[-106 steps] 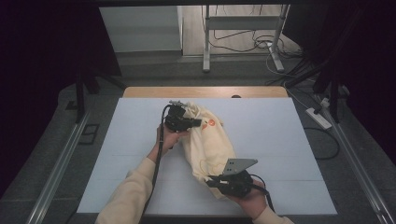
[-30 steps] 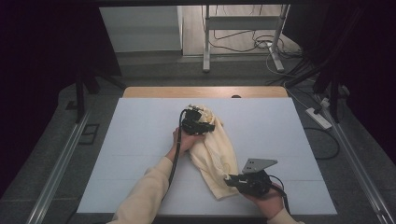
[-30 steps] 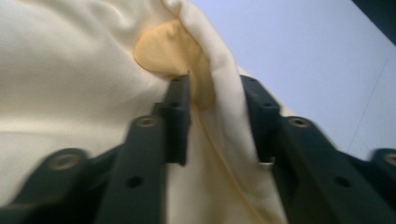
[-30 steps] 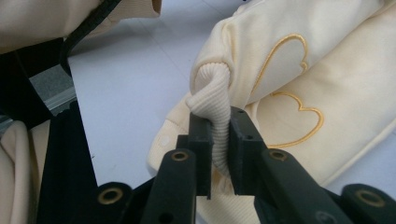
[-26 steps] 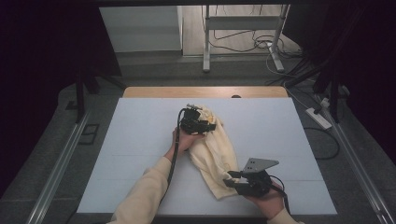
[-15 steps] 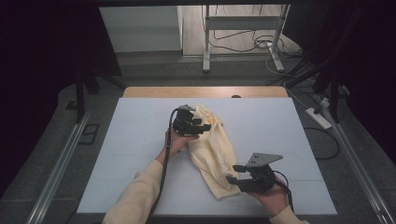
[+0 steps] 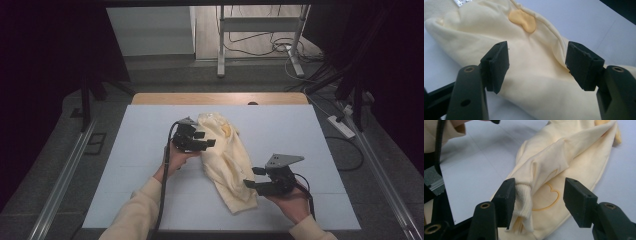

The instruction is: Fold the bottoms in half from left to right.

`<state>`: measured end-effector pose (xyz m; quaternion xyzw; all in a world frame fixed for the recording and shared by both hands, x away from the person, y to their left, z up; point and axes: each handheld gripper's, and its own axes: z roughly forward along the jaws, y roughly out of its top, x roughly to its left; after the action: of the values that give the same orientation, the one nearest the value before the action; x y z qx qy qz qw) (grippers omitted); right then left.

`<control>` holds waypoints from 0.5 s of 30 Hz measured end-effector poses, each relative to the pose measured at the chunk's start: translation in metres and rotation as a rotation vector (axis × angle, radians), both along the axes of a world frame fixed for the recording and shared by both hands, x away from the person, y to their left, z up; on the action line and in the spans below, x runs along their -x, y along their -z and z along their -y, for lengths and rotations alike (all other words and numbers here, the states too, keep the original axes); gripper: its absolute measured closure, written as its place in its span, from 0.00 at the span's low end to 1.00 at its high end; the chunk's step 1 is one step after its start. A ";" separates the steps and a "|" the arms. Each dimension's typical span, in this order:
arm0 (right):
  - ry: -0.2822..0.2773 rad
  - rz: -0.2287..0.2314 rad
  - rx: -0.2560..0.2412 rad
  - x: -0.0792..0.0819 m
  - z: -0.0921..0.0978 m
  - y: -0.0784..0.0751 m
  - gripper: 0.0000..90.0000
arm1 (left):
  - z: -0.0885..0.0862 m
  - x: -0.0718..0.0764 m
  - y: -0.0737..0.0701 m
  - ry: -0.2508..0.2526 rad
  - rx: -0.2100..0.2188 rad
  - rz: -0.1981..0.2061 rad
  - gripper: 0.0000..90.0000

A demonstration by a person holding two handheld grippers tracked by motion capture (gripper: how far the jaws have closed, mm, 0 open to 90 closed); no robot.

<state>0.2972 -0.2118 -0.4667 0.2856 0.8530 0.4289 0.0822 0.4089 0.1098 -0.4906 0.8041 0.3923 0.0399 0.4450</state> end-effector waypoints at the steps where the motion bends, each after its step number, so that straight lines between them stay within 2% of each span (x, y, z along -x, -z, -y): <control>1: 0.007 -0.003 0.002 -0.003 0.000 0.000 0.48 | -0.002 0.002 0.000 0.000 -0.003 -0.003 0.38; 5: 0.028 -0.007 0.013 -0.013 -0.002 -0.004 0.47 | -0.010 0.011 0.002 -0.011 -0.009 -0.008 0.37; 10: 0.052 0.015 0.021 -0.025 -0.004 -0.008 0.47 | -0.019 0.021 0.003 -0.022 -0.009 -0.007 0.37; 15: 0.066 0.030 0.035 -0.034 -0.009 -0.011 0.47 | -0.021 0.026 0.004 -0.018 -0.005 -0.009 0.37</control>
<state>0.3315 -0.2023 -0.4558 0.3056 0.8493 0.4151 0.1140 0.3832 0.1309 -0.4949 0.8018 0.4014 0.0414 0.4408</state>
